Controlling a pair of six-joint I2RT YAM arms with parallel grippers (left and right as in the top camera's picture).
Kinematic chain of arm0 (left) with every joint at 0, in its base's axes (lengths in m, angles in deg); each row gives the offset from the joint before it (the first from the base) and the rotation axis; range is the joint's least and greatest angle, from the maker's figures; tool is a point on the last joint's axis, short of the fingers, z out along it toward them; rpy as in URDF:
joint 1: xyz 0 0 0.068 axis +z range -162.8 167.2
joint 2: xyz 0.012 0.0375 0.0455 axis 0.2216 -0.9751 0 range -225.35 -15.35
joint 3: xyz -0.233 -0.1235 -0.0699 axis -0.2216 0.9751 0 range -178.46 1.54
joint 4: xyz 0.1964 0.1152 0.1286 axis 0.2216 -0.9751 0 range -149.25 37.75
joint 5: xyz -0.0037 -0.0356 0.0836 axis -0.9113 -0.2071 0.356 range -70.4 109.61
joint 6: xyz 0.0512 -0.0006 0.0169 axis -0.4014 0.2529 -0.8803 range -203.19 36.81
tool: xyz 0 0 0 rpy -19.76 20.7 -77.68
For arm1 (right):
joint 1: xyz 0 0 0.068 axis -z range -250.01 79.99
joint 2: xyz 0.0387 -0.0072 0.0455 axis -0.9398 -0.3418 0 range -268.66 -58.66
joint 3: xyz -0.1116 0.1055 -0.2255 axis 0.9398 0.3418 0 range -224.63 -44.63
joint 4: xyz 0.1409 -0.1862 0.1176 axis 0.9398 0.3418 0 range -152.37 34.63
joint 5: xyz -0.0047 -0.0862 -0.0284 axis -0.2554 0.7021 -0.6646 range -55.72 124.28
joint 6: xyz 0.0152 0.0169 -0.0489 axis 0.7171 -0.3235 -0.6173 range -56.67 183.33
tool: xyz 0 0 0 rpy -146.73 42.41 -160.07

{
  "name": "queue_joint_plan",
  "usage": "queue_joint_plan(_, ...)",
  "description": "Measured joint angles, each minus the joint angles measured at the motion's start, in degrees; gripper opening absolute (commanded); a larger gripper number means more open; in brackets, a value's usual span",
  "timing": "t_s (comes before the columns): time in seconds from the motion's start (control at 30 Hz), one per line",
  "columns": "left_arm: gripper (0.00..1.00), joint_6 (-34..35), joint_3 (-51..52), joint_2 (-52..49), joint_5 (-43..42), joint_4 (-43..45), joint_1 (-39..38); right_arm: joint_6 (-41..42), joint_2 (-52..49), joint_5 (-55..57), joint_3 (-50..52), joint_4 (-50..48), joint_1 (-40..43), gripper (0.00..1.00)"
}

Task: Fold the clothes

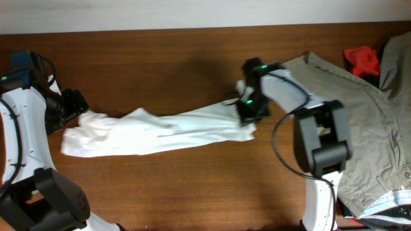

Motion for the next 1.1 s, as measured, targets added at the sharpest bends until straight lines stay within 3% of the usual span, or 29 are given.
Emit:
queue_joint_plan(0.03,0.80,0.0,0.0,0.0,0.0,0.0,0.0,-0.4,2.8,7.3,0.0,1.4,4.9,0.04)
queue_joint_plan(0.13,0.80,0.0,0.0,0.0,0.0,0.0,0.0,-0.7,8.9,10.6,-0.2,1.8,3.2,0.04)
queue_joint_plan(0.27,0.80,0.0,0.0,0.0,-0.7,0.0,0.0,-0.1,11.5,10.3,-0.9,-3.3,-9.7,0.07)
queue_joint_plan(0.5,0.80,0.0,0.0,0.0,-1.0,-0.3,0.0,4.1,11.4,8.9,-0.9,-13.4,-23.3,0.18)
queue_joint_plan(0.6,0.80,0.0,0.0,0.0,-1.1,-0.7,0.0,4.5,11.0,8.2,-0.9,-16.0,-24.7,0.28)
queue_joint_plan(0.7,0.80,0.0,0.0,0.0,-1.1,-0.9,0.0,5.0,10.8,7.3,-0.9,-17.4,-25.9,0.56)
queue_joint_plan(0.77,0.80,0.0,0.0,0.0,-1.1,-0.9,0.0,3.7,10.8,5.4,-0.9,-17.5,-26.8,0.61)
queue_joint_plan(0.9,0.80,0.0,0.0,0.0,-1.0,-0.9,0.0,-2.7,10.8,2.2,-0.9,-15.1,-27.9,0.60)
queue_joint_plan(1.0,0.80,0.0,0.0,0.0,-1.1,-0.9,0.0,1.6,10.8,10.9,-0.9,-13.7,-26.5,0.56)
queue_joint_plan(1.1,0.80,0.0,0.0,0.0,-1.0,-0.9,0.0,3.4,10.7,11.1,-0.9,-18.7,-23.5,0.56)
